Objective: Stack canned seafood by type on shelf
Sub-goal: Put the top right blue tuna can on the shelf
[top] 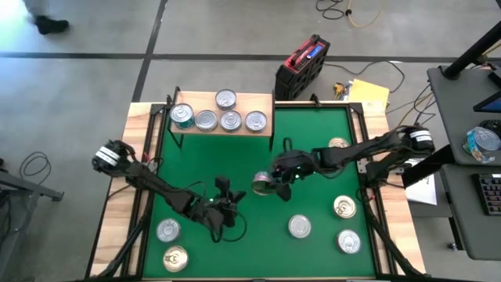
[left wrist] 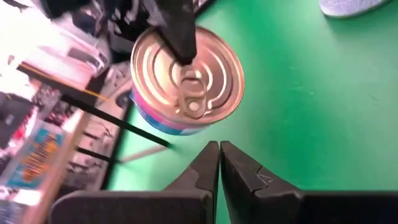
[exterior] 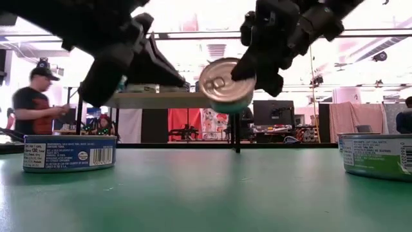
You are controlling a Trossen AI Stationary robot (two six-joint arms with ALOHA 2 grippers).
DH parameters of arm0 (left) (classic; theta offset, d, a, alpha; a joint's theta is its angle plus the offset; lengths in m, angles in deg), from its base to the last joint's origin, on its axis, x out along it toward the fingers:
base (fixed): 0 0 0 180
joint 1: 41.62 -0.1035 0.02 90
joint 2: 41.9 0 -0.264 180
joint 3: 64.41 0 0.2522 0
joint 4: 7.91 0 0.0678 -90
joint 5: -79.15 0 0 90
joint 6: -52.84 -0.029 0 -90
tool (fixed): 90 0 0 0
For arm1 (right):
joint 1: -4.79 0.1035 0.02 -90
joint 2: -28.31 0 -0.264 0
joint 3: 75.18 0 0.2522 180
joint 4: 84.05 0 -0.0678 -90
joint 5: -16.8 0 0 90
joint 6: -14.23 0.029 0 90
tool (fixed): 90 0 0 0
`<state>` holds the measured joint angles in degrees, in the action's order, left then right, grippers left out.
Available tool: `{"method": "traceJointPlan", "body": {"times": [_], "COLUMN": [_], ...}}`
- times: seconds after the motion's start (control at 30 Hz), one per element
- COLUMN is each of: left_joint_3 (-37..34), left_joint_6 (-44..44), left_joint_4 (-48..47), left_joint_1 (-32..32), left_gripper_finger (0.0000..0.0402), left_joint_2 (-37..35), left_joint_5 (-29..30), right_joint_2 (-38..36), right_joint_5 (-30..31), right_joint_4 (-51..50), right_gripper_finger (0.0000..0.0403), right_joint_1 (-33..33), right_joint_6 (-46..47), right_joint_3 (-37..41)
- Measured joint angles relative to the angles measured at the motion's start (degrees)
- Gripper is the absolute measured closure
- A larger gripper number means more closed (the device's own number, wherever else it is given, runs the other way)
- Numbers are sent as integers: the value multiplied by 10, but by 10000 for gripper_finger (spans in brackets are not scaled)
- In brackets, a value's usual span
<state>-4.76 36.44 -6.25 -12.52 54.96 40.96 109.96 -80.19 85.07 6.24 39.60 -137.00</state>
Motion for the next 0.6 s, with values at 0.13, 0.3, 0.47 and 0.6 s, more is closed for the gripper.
{"method": "traceJointPlan", "body": {"times": [0.13, 0.3, 0.47, 0.6], "left_joint_3": [-30, -93, -180, -229], "left_joint_6": [-65, -163, -266, -363], "left_joint_4": [7, 50, 173, 246], "left_joint_1": [-3, -5, -32, -65], "left_gripper_finger": [402, 401, 401, 402], "left_joint_2": [-64, -159, -258, -307], "left_joint_5": [-29, -53, -164, -198], "right_joint_2": [-26, -35, -31, -28], "right_joint_5": [-26, -120, -186, -246], "right_joint_4": [146, 297, 325, 356], "right_gripper_finger": [216, 216, 216, 216], "right_joint_1": [-13, -49, -99, -138], "right_joint_6": [99, 215, 281, 327], "right_joint_3": [71, 130, 141, 137]}}
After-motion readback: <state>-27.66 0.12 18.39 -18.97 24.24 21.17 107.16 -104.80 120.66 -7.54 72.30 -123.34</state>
